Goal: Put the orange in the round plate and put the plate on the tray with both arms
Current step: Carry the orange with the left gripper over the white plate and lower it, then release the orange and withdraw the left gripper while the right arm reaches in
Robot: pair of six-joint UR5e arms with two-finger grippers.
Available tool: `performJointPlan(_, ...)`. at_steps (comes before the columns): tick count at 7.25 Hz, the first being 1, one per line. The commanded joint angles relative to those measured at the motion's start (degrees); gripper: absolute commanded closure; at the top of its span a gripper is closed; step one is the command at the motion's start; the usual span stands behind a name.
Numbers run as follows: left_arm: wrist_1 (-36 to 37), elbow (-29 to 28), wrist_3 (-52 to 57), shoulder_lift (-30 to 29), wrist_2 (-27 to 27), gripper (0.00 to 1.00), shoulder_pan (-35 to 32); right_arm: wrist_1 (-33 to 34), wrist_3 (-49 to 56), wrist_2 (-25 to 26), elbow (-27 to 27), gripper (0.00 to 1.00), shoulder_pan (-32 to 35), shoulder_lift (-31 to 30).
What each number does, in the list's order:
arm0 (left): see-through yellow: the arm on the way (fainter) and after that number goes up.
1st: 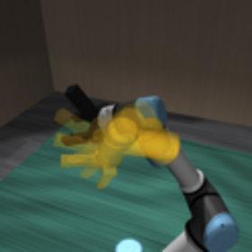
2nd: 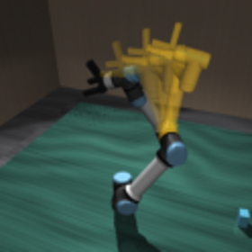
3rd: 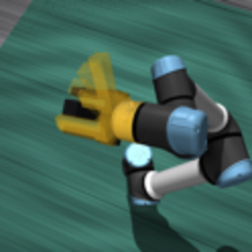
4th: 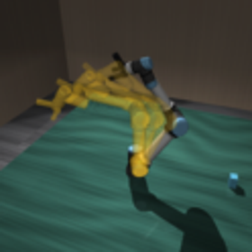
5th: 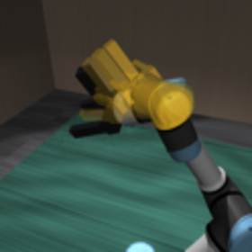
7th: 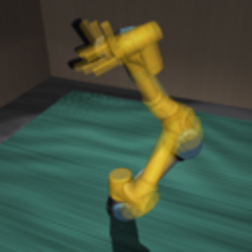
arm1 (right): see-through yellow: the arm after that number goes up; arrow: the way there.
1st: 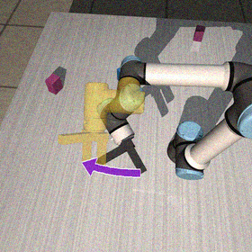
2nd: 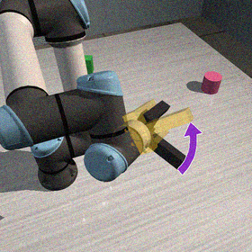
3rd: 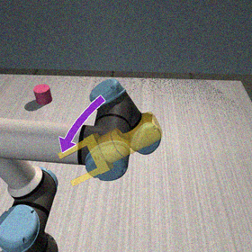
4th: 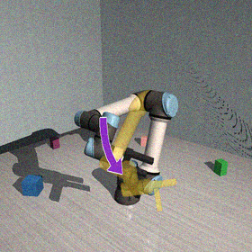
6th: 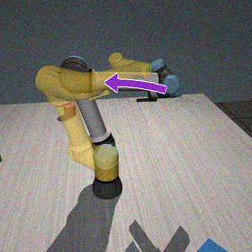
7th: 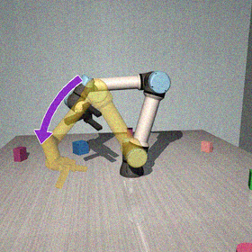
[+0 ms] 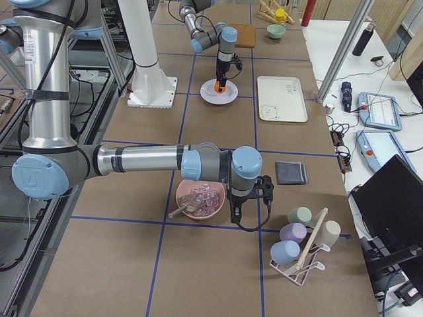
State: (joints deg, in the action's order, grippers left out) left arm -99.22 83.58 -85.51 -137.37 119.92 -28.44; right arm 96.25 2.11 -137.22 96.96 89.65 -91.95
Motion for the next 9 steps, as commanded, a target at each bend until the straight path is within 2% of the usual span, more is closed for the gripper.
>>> performJointPlan(1,-2.72,0.00,0.60,0.43,-3.18,0.02,0.40,0.25,-0.09,-0.16,0.33,0.00,0.00,0.01)
performJointPlan(3,-2.21,2.53,1.56,0.43,-3.73,0.02,0.06,0.34,0.00,-0.51,0.86,0.00,-0.44,0.80)
performJointPlan(4,-0.72,4.55,3.40,0.61,-2.95,0.02,-2.47,0.17,-0.26,-0.51,2.34,0.00,-1.14,0.89)
performJointPlan(6,3.14,15.50,13.57,8.99,-3.29,0.02,-7.22,-2.45,-8.57,-4.18,5.51,0.00,-6.65,2.29)
performJointPlan(7,3.51,16.69,16.14,12.96,-3.99,0.02,-10.81,-7.00,-19.23,-4.20,6.48,0.00,-11.47,4.04)
performJointPlan(8,4.47,16.18,17.12,14.04,-4.52,0.02,-14.06,-16.18,-32.39,-4.11,6.83,0.00,-16.91,4.58)
performJointPlan(9,5.61,16.26,18.96,15.53,-4.61,0.02,-17.58,-28.36,-47.31,-3.50,6.40,0.00,-22.88,4.67)
